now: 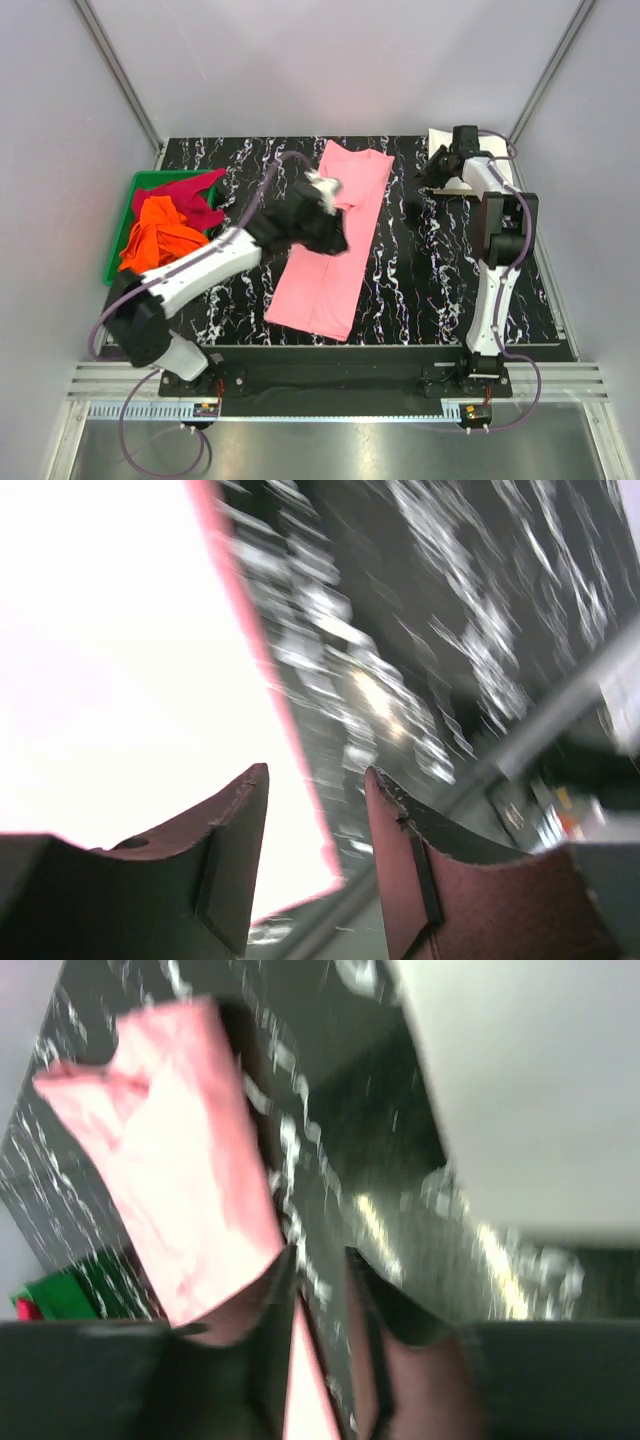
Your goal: Fold and stack the t-shirts
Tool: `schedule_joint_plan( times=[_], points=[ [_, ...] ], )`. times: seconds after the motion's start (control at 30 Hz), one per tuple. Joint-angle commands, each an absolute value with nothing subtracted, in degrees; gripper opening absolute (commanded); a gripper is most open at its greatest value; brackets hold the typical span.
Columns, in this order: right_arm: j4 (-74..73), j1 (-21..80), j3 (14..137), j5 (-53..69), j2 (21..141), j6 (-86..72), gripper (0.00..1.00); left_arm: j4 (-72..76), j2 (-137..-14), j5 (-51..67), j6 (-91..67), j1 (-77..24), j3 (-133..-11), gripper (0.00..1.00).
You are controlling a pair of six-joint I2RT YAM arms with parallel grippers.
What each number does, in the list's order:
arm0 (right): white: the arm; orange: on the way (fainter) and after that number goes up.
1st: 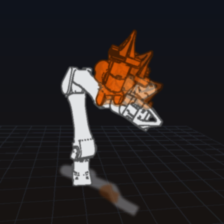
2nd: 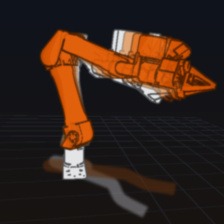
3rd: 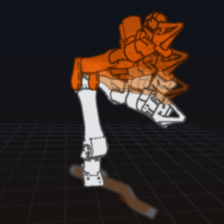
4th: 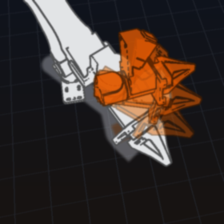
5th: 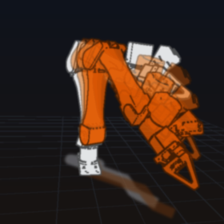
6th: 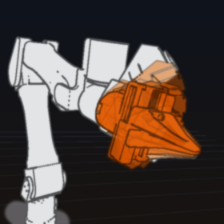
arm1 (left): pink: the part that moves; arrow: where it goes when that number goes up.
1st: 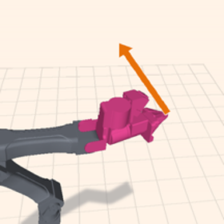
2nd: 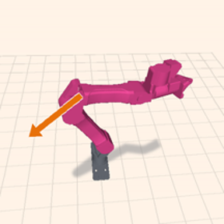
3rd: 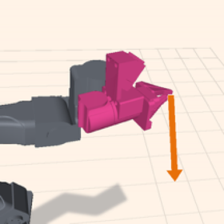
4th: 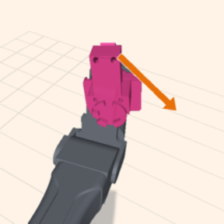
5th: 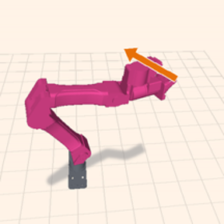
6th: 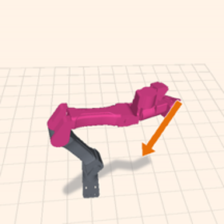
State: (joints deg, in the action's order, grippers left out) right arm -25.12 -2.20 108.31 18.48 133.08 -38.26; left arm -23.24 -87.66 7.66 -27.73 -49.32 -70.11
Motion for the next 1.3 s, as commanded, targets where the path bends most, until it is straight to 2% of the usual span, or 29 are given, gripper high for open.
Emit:
schedule_joint_plan(
  times=[0.0,0.07,0.27,0.6,0.77,1.1,1.27],
  points=[
    [-24.2,3.1,99.6,16.3,123.0,-38.1,0.28,-31.3,-80.7,6.9,-21.2,-37.6,-70.4,0.49],
    [-21.5,5.1,94.1,17.0,119.7,-40.1,0.18,-32.7,-77.7,6.2,-21.1,-34.0,-69.4,0.49],
    [-19.5,15.2,83.4,16.4,113.5,-43.8,0.03,-34.3,-71.5,9.4,-18.1,-26.3,-65.6,0.51],
    [-16.0,23.8,74.5,17.1,113.5,-41.5,0.0,-34.9,-70.9,8.3,-16.2,-23.6,-62.6,0.52],
    [-22.3,23.8,71.3,9.3,112.5,-37.2,0.0,-34.9,-70.2,9.1,-15.3,-23.7,-61.8,0.54],
    [-29.9,21.8,74.9,1.9,114.9,-25.5,0.02,-34.3,-67.1,16.2,-18.4,-23.9,-57.8,0.55],
    [-32.3,16.5,80.1,1.1,116.6,-20.5,0.03,-31.3,-66.4,18.4,-21.2,-24.7,-53.4,0.55]
  ],
)
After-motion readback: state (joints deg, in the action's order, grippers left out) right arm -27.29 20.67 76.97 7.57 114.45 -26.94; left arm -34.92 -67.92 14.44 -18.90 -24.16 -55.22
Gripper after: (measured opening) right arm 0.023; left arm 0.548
